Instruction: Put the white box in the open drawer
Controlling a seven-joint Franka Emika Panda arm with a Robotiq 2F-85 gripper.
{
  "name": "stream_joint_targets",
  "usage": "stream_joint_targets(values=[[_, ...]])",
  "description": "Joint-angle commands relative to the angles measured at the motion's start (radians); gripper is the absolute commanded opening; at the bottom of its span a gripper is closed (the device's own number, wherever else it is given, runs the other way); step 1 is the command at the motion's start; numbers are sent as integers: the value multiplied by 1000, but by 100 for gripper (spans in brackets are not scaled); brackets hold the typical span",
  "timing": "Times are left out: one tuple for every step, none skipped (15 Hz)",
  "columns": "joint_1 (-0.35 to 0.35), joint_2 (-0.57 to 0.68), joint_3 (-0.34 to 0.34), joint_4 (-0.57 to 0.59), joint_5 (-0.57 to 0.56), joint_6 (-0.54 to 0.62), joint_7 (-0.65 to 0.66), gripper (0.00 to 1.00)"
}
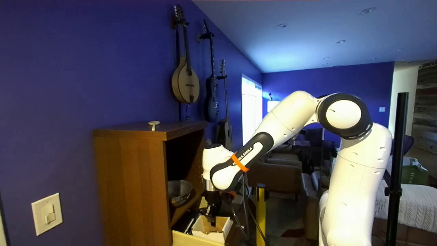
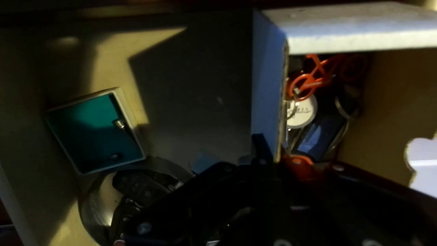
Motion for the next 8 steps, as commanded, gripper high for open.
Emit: stream_joint_targets(values=[[23, -16, -2, -36, 85, 0, -24, 1], [21, -14, -1, -38, 84, 4, -23, 1], [17, -10, -1, -46, 75, 23, -24, 1], [16, -5, -4, -51, 76, 35, -28, 1], [17, 1, -7, -60, 86, 64, -35, 1], [18, 4, -10, -71, 102, 98, -39, 1], [20, 6, -14, -84, 121, 135, -41, 1], [21, 5, -17, -98, 135, 171, -46, 1]])
